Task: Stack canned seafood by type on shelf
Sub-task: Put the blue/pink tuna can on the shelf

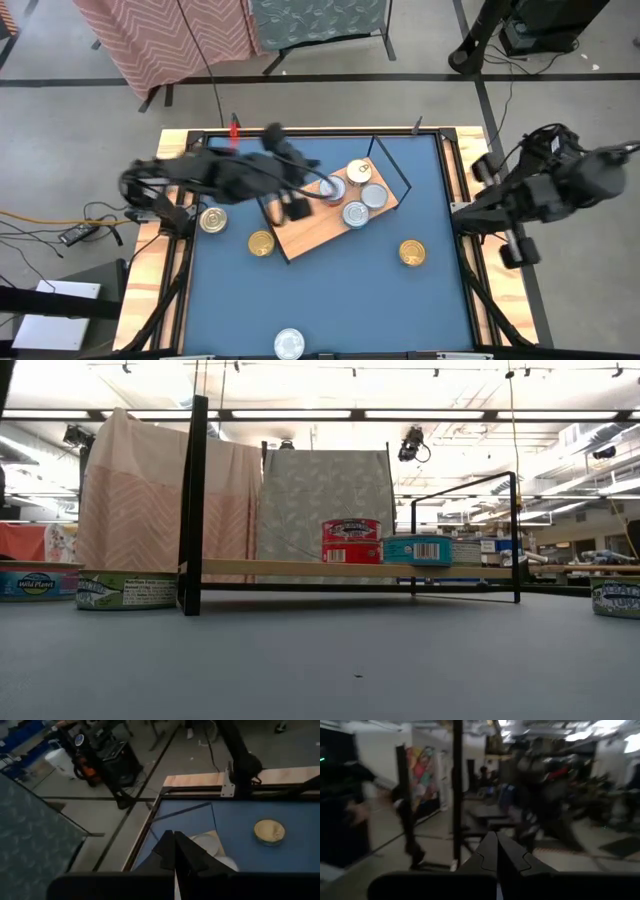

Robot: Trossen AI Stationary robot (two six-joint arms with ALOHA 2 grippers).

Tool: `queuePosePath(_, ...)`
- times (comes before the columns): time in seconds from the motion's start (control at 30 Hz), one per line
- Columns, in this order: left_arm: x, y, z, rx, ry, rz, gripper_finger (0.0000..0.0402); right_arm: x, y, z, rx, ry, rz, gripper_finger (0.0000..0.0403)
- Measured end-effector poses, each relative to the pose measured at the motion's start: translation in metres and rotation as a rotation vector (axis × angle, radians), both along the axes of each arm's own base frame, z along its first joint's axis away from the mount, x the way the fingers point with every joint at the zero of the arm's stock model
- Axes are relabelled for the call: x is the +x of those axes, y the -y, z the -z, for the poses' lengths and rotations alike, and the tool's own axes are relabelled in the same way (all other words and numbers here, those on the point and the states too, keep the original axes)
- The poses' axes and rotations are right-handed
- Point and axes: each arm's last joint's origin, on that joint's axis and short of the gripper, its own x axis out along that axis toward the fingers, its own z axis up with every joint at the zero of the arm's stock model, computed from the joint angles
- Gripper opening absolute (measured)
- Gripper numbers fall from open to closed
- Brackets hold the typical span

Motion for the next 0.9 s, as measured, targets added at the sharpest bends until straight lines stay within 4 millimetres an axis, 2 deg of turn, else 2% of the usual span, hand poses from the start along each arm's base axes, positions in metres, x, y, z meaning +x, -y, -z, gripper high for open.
queuePosePath(0.1, -0.038, -0.007, -0.004, -0.074, -0.020, -0.023, 0.0001, 0.017, -0.004, 0.008, -0.016, -0.055, -0.130, 0.0007)
queuePosePath(0.2, -0.068, -0.011, 0.001, -0.149, -0.061, -0.065, 0.0001, 0.030, -0.010, 0.015, -0.032, -0.093, -0.272, 0.0007)
queuePosePath(0.33, -0.098, -0.010, 0.020, -0.201, -0.103, -0.080, 0.0001, 0.045, -0.012, 0.020, -0.050, -0.116, -0.244, 0.0007)
queuePosePath(0.43, -0.119, -0.010, 0.044, -0.246, -0.106, -0.083, 0.0001, 0.056, -0.009, 0.023, -0.056, -0.128, -0.081, 0.0008)
queuePosePath(0.6, -0.148, -0.003, 0.101, -0.390, -0.017, -0.008, 0.0001, 0.065, -0.003, 0.020, 0.007, -0.096, 0.125, 0.0011)
queuePosePath(0.73, -0.174, -0.002, 0.143, -0.544, 0.137, 0.078, 0.0001, 0.072, -0.006, 0.017, 0.111, -0.061, 0.171, 0.0014)
queuePosePath(0.9, -0.188, -0.002, 0.172, -0.713, 0.410, 0.241, 0.0001, 0.083, -0.014, 0.017, 0.173, -0.027, 0.146, 0.0016)
